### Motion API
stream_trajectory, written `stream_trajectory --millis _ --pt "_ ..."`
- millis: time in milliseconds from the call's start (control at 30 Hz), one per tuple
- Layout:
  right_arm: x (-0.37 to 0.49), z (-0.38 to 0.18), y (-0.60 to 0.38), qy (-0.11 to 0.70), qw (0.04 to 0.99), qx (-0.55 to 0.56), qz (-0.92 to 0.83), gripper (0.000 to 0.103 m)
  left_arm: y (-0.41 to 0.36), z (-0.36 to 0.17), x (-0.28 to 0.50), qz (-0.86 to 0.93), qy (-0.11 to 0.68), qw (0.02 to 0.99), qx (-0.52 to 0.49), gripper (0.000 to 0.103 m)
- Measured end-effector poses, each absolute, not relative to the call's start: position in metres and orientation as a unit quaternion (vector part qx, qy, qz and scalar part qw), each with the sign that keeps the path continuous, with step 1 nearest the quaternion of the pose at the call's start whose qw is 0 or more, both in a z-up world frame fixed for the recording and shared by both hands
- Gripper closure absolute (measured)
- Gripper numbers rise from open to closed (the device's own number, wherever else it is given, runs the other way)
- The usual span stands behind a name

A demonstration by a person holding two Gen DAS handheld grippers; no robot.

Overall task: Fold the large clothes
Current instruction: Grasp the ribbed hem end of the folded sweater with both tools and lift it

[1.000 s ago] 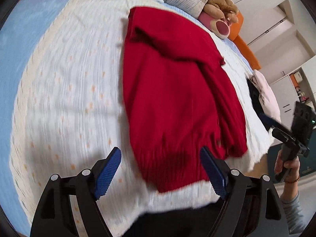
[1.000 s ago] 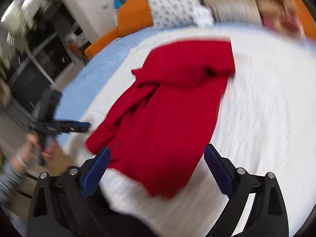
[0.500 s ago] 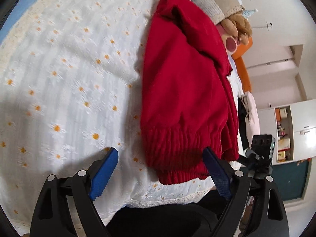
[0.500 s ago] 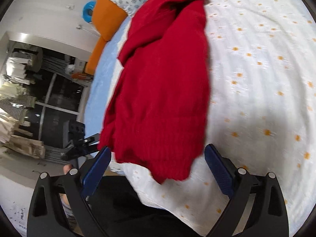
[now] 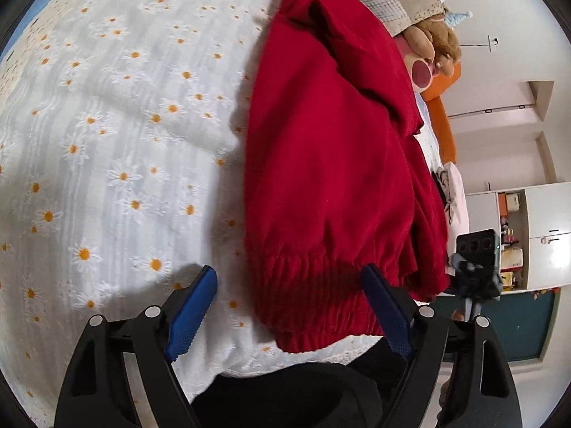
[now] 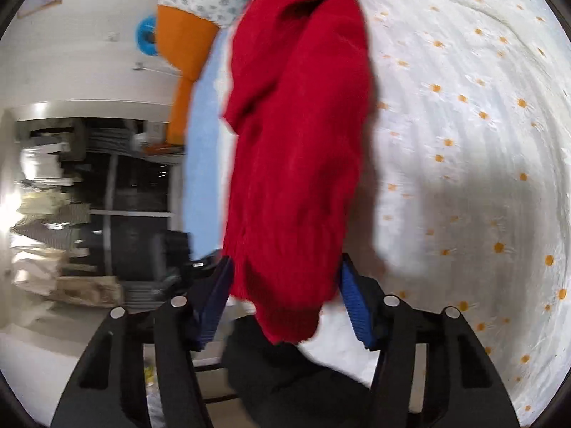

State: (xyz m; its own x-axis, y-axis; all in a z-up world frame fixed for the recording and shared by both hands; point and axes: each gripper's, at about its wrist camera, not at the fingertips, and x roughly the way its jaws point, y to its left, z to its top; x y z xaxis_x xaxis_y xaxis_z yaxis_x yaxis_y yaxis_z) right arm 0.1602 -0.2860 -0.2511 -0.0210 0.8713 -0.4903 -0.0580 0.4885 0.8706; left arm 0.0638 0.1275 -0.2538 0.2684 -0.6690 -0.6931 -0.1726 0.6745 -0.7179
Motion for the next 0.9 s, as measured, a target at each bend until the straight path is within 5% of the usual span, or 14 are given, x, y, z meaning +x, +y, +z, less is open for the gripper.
stream_trajectory --millis 133,200,433,533,700,900 --pt "0.164 -0.258 -0.267 0.628 0.619 0.291 0.371 0.019 0.11 -0.249 0.074 -0.2 0.59 0.7 -0.348 0.013" --pt "0.165 -0.271 -0.264 0.644 0.619 0.276 0.354 0.018 0.102 -0.249 0.078 -0.198 0.599 0.701 -0.333 0.012" --pt "0.172 -0.274 -0.284 0.644 0.581 0.328 0.375 0.055 0.104 -0.229 0.083 -0.214 0.605 0.691 -0.332 0.018" --pt "0.176 -0.261 -0.287 0.633 0.569 0.349 0.393 0.055 0.099 -0.211 0.088 -0.232 0.6 0.691 -0.328 0.017" --pt "0.18 -0.272 -0.274 0.656 0.573 0.314 0.377 0.024 0.095 -0.222 0.092 -0.223 0.625 0.681 -0.308 0.014" --pt "0.175 -0.278 -0.276 0.691 0.558 0.311 0.339 0.021 0.098 -0.25 0.081 -0.22 0.644 0.657 -0.324 0.018"
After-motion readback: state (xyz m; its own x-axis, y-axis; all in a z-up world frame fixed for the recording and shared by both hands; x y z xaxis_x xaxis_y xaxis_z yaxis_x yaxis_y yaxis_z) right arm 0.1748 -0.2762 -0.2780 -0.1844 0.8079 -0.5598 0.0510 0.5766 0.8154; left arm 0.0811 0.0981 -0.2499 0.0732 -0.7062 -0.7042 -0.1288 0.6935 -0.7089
